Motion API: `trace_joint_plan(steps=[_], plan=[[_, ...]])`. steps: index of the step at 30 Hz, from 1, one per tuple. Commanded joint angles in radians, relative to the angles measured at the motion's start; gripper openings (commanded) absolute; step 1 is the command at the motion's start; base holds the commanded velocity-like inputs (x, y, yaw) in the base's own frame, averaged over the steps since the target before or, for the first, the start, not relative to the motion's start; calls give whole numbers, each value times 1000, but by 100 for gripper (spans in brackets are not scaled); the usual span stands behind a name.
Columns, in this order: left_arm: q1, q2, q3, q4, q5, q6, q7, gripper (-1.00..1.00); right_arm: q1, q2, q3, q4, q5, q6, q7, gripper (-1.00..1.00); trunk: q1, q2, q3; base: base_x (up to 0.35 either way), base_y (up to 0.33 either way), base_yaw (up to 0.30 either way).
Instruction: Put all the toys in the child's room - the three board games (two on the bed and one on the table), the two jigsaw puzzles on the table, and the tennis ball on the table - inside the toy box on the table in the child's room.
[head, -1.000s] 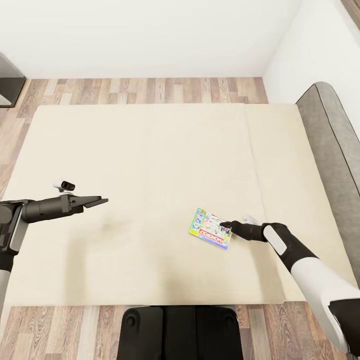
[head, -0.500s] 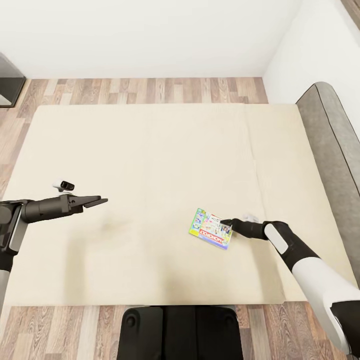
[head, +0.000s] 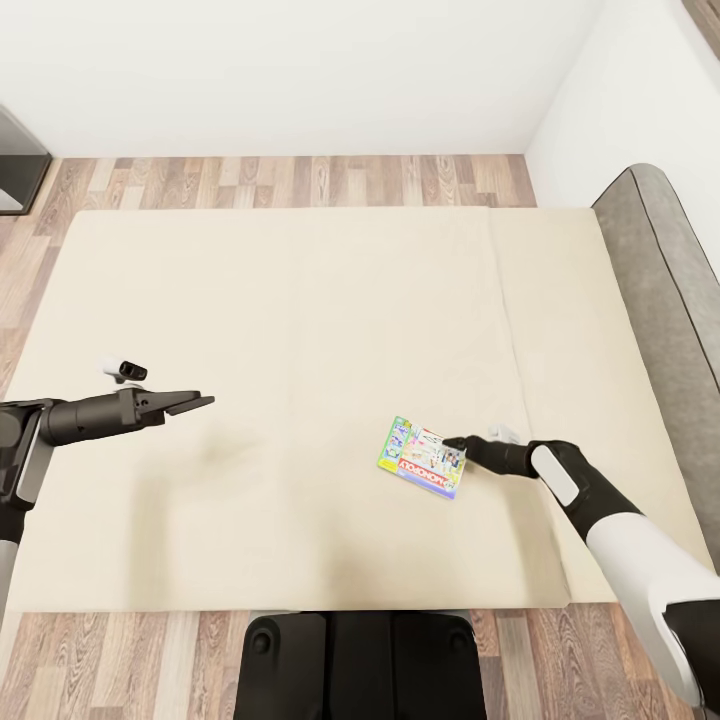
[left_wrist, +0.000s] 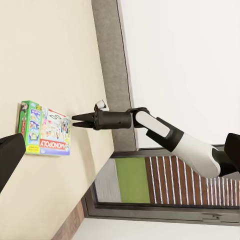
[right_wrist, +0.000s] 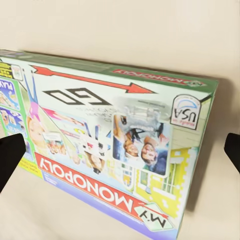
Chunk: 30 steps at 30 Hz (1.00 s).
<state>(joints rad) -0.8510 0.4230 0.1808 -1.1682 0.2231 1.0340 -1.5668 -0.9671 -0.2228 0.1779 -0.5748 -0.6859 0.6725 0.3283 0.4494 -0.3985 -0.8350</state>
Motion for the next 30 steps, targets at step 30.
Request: trace_joint_plan(steps=[30], plan=[[0,1,0,-5,1,11,-4,100,-83,-2,2,4,-2,89,-8,100,1,-2,-1,0,0,0]])
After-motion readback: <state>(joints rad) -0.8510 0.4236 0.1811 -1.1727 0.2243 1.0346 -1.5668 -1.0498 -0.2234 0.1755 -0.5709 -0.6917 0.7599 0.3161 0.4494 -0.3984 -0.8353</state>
